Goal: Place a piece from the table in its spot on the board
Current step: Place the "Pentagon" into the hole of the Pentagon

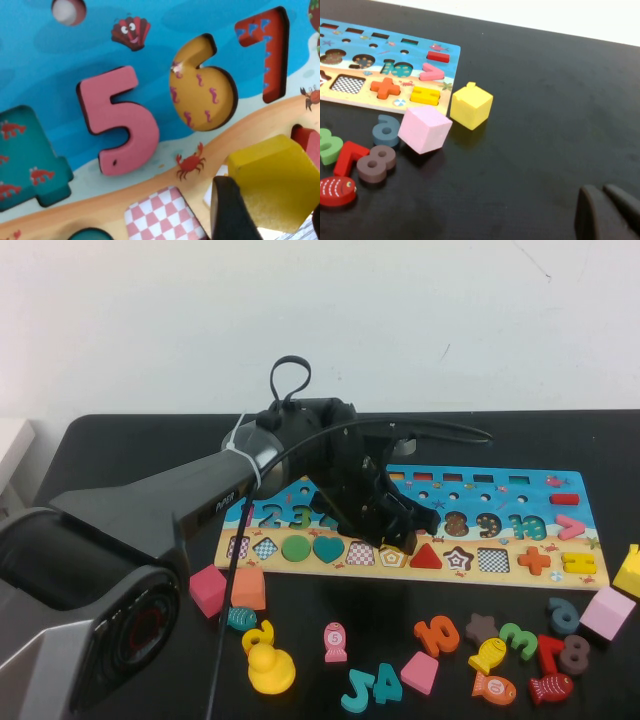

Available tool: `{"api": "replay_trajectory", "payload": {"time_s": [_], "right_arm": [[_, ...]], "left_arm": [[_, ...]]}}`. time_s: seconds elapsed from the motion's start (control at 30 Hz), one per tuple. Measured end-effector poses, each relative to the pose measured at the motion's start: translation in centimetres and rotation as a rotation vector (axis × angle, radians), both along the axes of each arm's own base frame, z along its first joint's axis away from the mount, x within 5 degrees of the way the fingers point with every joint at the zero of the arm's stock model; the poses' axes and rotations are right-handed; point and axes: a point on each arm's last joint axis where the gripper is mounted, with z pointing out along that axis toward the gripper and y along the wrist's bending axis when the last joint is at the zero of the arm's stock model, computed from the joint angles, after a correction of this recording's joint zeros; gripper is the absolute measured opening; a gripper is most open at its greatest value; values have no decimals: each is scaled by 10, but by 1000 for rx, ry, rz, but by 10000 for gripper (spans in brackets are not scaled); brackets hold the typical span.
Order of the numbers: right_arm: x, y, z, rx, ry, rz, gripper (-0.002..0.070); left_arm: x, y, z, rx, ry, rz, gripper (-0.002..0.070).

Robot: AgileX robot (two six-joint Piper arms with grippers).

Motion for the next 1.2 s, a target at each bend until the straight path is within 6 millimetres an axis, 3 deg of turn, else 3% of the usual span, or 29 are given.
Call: {"api": "replay_trajectory", "payload": {"time_s": [0.43, 1.2], "right_arm": [[0, 0, 0, 0, 0, 0, 19], [0, 0, 0, 0, 0, 0, 19]], "left_arm": [[-2, 1, -13, 36, 44, -20, 304], [-3, -3, -12, -10, 71, -3, 304]]}}
